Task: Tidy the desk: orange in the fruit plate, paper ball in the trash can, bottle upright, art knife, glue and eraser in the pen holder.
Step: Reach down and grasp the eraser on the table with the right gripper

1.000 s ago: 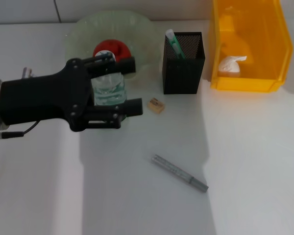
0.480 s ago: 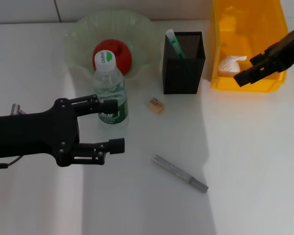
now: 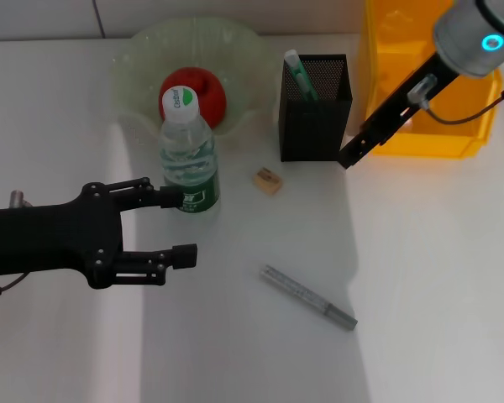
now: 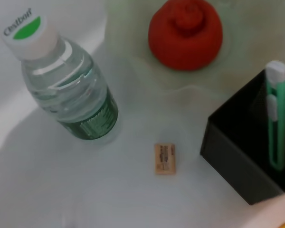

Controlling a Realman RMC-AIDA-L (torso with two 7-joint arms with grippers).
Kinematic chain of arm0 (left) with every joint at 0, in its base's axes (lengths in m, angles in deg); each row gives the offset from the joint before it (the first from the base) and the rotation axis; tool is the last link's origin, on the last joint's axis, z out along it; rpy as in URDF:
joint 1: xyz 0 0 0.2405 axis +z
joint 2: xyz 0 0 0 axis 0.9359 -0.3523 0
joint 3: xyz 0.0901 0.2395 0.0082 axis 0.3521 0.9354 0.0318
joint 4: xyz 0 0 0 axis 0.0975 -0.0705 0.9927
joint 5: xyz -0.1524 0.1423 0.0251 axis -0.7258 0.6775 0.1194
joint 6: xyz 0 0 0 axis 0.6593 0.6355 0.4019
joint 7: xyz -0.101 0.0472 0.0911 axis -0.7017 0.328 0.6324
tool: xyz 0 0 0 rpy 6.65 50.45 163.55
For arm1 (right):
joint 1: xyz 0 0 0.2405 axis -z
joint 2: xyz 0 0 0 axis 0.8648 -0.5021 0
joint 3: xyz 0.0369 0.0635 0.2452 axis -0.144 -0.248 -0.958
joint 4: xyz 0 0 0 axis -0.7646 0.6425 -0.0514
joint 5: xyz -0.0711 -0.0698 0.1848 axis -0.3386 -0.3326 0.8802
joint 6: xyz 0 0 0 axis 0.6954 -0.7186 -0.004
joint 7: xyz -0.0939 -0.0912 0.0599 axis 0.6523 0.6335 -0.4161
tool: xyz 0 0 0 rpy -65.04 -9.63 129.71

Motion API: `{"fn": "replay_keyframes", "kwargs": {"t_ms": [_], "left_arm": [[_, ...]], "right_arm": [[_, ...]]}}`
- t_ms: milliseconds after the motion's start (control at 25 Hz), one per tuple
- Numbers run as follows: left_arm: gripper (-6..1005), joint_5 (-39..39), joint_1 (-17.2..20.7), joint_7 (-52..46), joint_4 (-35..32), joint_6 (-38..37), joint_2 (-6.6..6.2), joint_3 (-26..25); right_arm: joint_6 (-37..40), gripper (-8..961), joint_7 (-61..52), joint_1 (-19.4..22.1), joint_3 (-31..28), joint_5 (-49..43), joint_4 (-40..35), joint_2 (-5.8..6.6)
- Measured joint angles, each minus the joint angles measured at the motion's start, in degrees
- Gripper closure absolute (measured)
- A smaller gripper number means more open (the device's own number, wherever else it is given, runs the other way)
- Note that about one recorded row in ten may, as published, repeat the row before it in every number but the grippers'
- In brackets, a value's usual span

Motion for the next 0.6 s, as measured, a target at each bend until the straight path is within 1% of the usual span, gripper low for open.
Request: {"fn": "replay_keyframes", "kwargs": {"t_ms": [120,200,280,320,360,440,520,600], "left_arm": [[153,0.2,0.2,0.0,0.0,0.6,0.06,-0.2],[153,0.3,0.2,0.0,0.1,0.6,0.07,-0.2],[153,0.4,0.2,0.1,0.5,0.7,0.12,-0.2],[153,0.4,0.2,0.1,0.8,0.9,0.23,-0.2],[153,0.4,0.2,0.1,0.8,0.9,0.23,-0.2],[153,0.4,0.3,0.4,0.9,1.2,0.44,-0.3],[154,0.4,0.3,0.8,1.3,1.3,0.62,-0.3],[154,0.4,0.3,0.8,1.4,1.3,0.66,-0.4]], "right_arm": [[-5.1,219,0.0,-1.8,2.6,2.5,6.7,-0.07],[-6.0,219,0.0,-2.0,3.1,3.2,7.7,-0.07],[-8.9,219,0.0,-2.1,4.9,5.2,9.6,-0.08],[-11.5,219,0.0,-2.3,6.8,6.6,11.5,-0.14],[-11.5,219,0.0,-2.3,6.8,6.6,11.5,-0.14],[-13.9,219,-0.1,-2.7,8.6,8.0,13.5,-0.18],[-18.4,219,-0.1,-3.3,12.2,11.0,17.1,-0.24],[-19.3,219,-0.1,-3.4,12.9,11.4,17.7,-0.29]]}}
